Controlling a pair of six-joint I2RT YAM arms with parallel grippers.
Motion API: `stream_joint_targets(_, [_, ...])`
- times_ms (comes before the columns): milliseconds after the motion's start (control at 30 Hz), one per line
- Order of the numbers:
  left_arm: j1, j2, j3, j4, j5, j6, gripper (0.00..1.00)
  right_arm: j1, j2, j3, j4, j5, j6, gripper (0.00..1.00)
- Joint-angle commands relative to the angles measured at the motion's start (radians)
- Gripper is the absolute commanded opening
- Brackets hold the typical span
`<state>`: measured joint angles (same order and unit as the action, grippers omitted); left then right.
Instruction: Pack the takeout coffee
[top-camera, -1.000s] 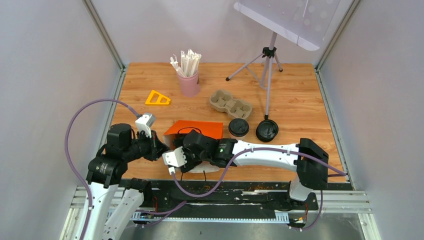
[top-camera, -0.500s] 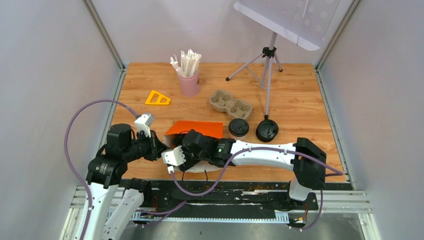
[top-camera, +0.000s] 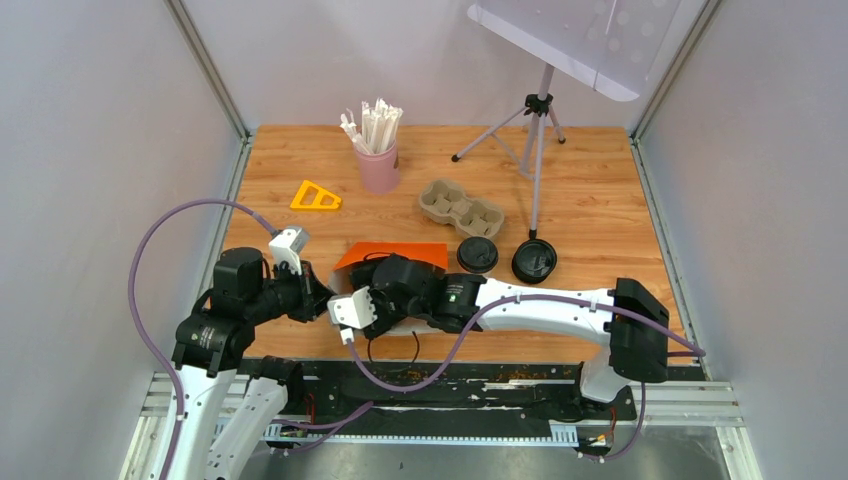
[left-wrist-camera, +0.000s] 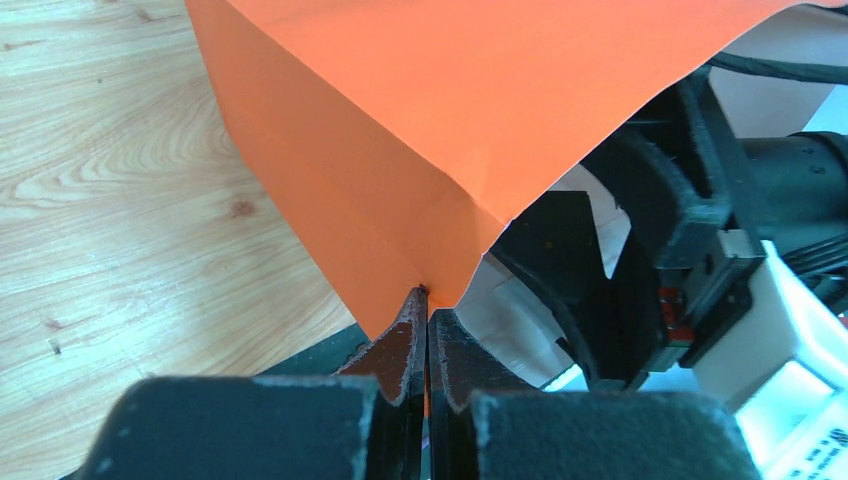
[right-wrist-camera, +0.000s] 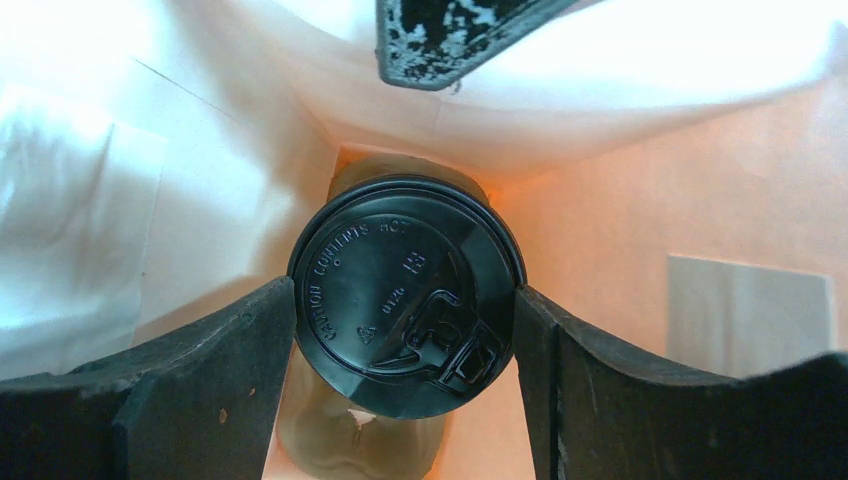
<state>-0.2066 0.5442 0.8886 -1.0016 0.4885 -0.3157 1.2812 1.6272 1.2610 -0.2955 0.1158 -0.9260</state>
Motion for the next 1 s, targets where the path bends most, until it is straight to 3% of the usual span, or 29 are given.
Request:
stream_joint_targets(0, [0.003,-0.001,0.032,0.007,0.002,0.005,0.0,0.0,-0.049,0.003,0.022,0.016,-0.021,0.53])
stream_joint_targets(400, [0.004,-0.01,0.029,-0.012,0.012,0.058,0.0,-0.008,-0.019,-0.002,0.05,-0.034,-0.04,0.53])
stream_joint_targets(967, [0.003,-0.016,0.017,0.021,0.034,0.0,0.0,-0.02,0.053,0.02,0.052,-0.024,-0.065,0.53])
